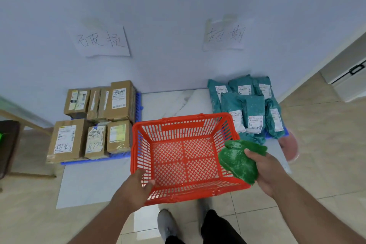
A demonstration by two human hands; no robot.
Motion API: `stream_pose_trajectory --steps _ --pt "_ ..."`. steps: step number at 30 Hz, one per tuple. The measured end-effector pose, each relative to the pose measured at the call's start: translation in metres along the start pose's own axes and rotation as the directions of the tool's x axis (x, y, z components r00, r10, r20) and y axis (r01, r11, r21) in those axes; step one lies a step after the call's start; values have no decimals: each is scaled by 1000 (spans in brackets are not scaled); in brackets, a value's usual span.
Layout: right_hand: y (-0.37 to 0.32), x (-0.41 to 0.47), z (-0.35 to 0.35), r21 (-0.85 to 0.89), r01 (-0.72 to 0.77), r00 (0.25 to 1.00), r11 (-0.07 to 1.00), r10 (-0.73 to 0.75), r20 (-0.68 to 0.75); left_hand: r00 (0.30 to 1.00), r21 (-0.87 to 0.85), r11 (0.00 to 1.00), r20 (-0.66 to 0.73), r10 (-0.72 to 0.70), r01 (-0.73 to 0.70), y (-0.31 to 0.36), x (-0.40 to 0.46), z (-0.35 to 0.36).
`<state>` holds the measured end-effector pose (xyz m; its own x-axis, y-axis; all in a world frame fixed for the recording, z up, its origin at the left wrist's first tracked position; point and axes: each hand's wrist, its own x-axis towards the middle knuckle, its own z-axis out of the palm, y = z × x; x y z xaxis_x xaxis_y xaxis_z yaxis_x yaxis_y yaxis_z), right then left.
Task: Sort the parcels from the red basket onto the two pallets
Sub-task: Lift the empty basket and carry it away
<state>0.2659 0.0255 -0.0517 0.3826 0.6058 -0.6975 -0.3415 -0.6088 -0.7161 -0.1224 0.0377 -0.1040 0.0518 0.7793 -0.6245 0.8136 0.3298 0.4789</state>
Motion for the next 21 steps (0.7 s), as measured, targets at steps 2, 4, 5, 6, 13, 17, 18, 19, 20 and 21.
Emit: stream_pose_trajectory --steps 2,4,5,6,13,17,18,19,20,21 --pt "-3 19 -11 -132 32 996 991 -42 -73 998 -48 997 2 -63 63 6 1 6" --pt "-6 38 -20 -267 53 989 962 -88 -121 994 -83 991 -6 -107 106 10 6 12" --pt "-9 45 -23 -332 60 984 941 -112 -140 993 -91 989 -18 -114 112 12 9 14" --pt "-11 53 -27 -388 67 978 919 -137 -157 992 -101 988 -30 -122 119 14 10 15" --pt "-28 82 -36 -557 91 972 826 -195 -131 971 -136 975 -138 -194 175 32 25 19" --pt "-32 91 -39 -613 92 979 784 -182 -87 962 -135 972 -169 -214 192 46 25 19" --pt "-34 92 -40 -631 104 978 769 -193 -74 960 -125 972 -172 -219 200 48 26 20" --pt "-34 95 -42 -649 117 977 752 -203 -60 958 -120 971 -175 -228 209 49 26 20" --pt "-35 97 -43 -671 118 977 732 -205 -52 955 -121 968 -177 -240 221 51 26 21" --pt "-35 101 -44 -694 122 976 710 -212 -45 951 -124 965 -179 -252 232 52 27 22"
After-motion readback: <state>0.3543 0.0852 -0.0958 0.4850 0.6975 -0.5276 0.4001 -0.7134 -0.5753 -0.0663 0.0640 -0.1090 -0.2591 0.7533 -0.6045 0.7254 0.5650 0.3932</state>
